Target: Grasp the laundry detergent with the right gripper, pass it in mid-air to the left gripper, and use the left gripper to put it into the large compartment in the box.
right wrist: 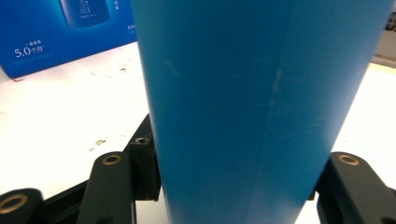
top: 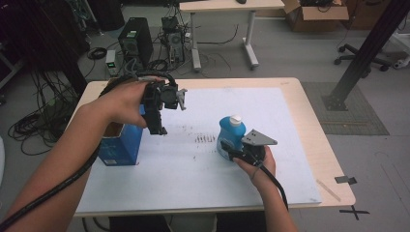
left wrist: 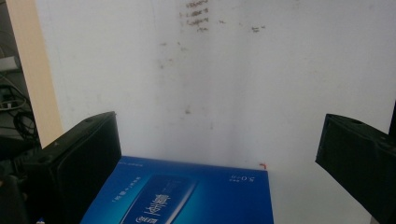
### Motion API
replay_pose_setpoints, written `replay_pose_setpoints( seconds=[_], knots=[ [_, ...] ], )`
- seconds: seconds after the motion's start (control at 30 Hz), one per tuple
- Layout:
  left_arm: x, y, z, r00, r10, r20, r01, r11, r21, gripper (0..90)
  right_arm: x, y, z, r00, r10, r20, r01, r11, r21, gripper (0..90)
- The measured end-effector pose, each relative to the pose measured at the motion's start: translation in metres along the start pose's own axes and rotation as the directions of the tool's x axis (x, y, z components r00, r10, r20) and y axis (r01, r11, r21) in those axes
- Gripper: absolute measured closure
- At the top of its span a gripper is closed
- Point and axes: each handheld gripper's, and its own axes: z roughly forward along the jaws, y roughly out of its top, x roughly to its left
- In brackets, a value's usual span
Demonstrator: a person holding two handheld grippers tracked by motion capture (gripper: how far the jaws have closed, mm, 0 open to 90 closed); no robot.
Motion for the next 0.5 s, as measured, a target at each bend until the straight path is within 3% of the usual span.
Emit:
replay_pose_setpoints(
  seconds=[0.1,0.3,0.5],
  knots=[
    [0.000,0.001,-0.001,1.0000,-0.003,0.001,0.003,1.0000,-0.001,0.2,0.000,0.001,0.000,1.0000,-0.003,-0.006,0.003,1.000,0.006,44.5],
    [-0.003,0.003,-0.002,0.9999,-0.003,0.011,0.003,1.0000,-0.007,0.2,0.001,0.007,-0.004,0.9980,-0.012,-0.062,0.012,1.000,-0.005,45.0],
    [-0.005,0.005,-0.004,0.9998,0.000,0.022,0.000,0.9999,-0.011,0.2,-0.002,0.027,-0.017,0.9895,-0.035,-0.140,0.030,0.999,-0.044,45.1]
  ],
)
